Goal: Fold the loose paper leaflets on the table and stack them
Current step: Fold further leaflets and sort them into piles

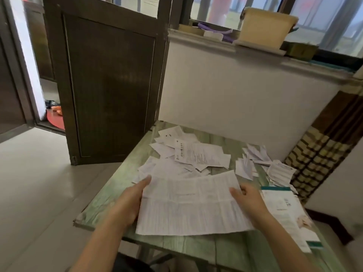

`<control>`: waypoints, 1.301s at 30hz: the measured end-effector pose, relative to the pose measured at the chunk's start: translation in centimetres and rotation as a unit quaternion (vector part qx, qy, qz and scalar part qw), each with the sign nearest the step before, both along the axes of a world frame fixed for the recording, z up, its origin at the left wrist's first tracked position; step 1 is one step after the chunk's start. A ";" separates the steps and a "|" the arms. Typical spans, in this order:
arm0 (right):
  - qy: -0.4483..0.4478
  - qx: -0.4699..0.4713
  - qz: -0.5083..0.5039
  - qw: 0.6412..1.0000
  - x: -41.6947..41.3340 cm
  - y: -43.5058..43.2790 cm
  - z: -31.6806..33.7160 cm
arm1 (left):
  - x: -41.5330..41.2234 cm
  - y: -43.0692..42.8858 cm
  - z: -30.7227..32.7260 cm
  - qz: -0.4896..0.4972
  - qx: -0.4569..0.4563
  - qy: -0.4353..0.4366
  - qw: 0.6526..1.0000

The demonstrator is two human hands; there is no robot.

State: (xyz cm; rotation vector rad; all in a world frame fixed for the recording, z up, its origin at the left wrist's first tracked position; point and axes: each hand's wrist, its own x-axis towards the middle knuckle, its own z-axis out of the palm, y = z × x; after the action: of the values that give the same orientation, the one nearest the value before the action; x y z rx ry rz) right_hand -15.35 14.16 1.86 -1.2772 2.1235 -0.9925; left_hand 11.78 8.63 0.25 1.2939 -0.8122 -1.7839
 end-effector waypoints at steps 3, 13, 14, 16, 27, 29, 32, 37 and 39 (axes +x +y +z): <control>0.015 0.026 0.004 1.000 -0.3 0.0 -0.7 | -0.5 -0.1 -1.0 -0.003 -0.043 -0.162 0.986; -0.044 0.003 -0.052 0.998 -0.7 0.0 -2.3 | -0.1 -0.2 -1.3 0.017 -0.063 -0.206 0.976; -0.038 -0.001 -0.054 0.998 -0.7 0.0 -2.3 | -0.1 -0.2 -1.4 0.016 -0.073 -0.221 0.972; -0.007 -0.019 -0.047 0.999 -0.8 0.0 -2.5 | -0.3 0.0 -1.5 0.007 -0.096 -0.251 0.963; 0.248 -0.048 0.281 0.926 11.6 -0.4 -3.6 | -1.1 0.6 -1.1 -0.033 -0.123 -0.301 0.945; 0.268 -0.008 0.330 0.905 13.2 -0.9 -4.3 | -1.2 0.7 -1.0 -0.042 -0.131 -0.312 0.940; 0.293 0.045 0.351 0.888 12.9 -1.2 -5.7 | -1.5 0.5 -1.2 -0.036 -0.125 -0.313 0.941; 0.323 0.106 0.322 0.883 8.9 -0.7 -6.0 | -1.5 0.2 -1.1 -0.025 -0.096 -0.295 0.950; 0.321 0.127 0.303 0.888 6.8 -0.4 -5.8 | -1.5 0.2 -1.1 -0.025 -0.090 -0.292 0.952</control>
State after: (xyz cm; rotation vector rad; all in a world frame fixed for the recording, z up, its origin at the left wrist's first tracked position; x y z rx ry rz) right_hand -8.52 13.77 -3.93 -2.1349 1.9397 -0.0087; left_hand 10.30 8.86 -0.82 1.7108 -1.3051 -1.3245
